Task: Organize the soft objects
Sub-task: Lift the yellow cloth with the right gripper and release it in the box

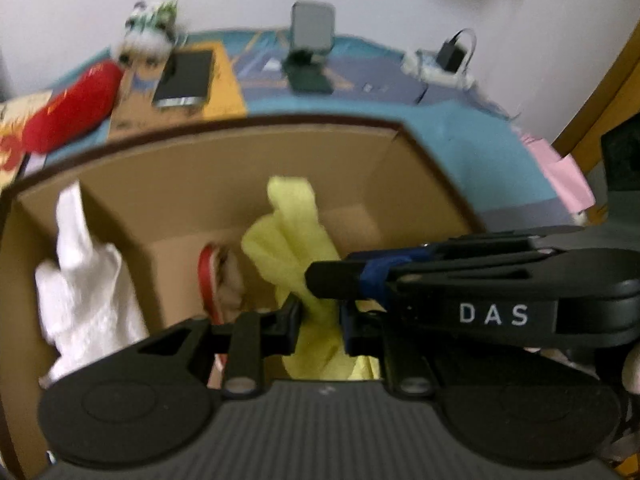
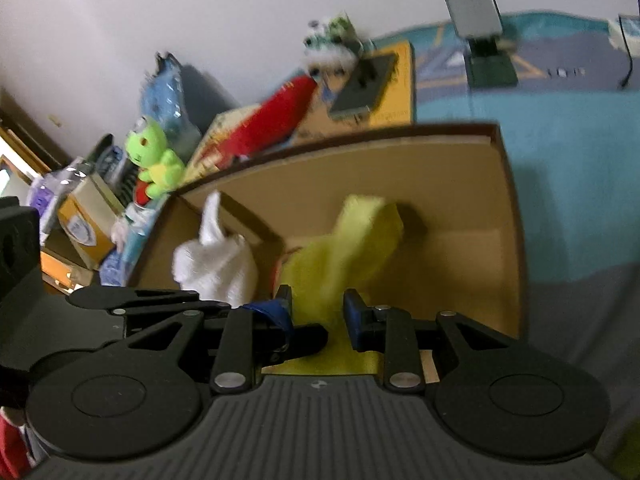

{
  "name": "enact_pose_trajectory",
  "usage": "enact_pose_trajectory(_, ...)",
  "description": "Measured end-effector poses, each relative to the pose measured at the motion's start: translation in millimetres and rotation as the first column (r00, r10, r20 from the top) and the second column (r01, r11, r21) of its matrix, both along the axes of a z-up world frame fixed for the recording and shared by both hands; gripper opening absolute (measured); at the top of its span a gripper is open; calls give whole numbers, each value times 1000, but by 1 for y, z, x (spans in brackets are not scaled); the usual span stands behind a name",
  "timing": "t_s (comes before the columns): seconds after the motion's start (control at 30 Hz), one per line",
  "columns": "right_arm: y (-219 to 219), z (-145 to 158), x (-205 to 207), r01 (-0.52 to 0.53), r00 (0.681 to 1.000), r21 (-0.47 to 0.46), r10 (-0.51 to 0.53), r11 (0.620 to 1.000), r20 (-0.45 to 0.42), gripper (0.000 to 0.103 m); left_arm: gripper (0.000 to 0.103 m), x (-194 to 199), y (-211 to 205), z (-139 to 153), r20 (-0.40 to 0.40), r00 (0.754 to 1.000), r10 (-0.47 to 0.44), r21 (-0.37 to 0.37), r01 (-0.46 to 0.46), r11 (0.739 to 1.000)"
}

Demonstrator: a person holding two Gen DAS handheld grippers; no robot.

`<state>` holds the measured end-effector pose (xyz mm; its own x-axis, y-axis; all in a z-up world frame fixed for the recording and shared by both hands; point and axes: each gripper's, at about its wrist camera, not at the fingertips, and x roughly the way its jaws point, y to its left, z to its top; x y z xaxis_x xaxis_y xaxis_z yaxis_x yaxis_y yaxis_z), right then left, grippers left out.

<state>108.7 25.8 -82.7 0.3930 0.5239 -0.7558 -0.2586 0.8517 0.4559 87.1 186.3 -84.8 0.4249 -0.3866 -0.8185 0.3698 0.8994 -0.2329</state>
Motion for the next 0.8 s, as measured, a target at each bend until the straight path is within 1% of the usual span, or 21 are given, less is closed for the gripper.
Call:
enact_pose_trajectory(0.03, 0, -3, 0, 8, 1000, -7, -9, 1000, -13, 11, 22, 1, 1, -4, -11, 1000, 2, 1, -2, 1000)
enact_pose_trajectory(0.07, 0, -6, 1, 15, 1000, -15, -16, 1000, -23, 11, 35, 2, 2, -7, -22, 1000, 6, 5, -5, 1000)
enact_pose_trajectory(0.13, 2, -6, -1, 15, 1000, -30, -16, 999, -20, 11, 50, 1, 4, -10, -23, 1000, 15, 12, -15, 1000)
enact_pose_trajectory(0.2, 3, -4, -4, 17, 1000, -47, -18, 999, -20, 11, 50, -1, 5, -10, -10, 1000, 18, 26, -17, 1000)
enact_pose_trajectory(0.33, 0, 0, -7, 35, 999, -31, -35, 999, -13, 11, 50, -5, 8, -6, -1, 999, 39, 50, -39, 998)
enact_pose_trajectory(0.67, -10, 19, -25, 67, 997, -36, -66, 997, 40, 11, 50, -25, -1, 17, 93, 993, 71, 153, -84, 985)
enact_pose_trajectory(0.8, -17, 29, -34, 59, 996, -8, -58, 998, 63, 11, 51, -39, -8, 29, 130, 987, 98, 183, -121, 976)
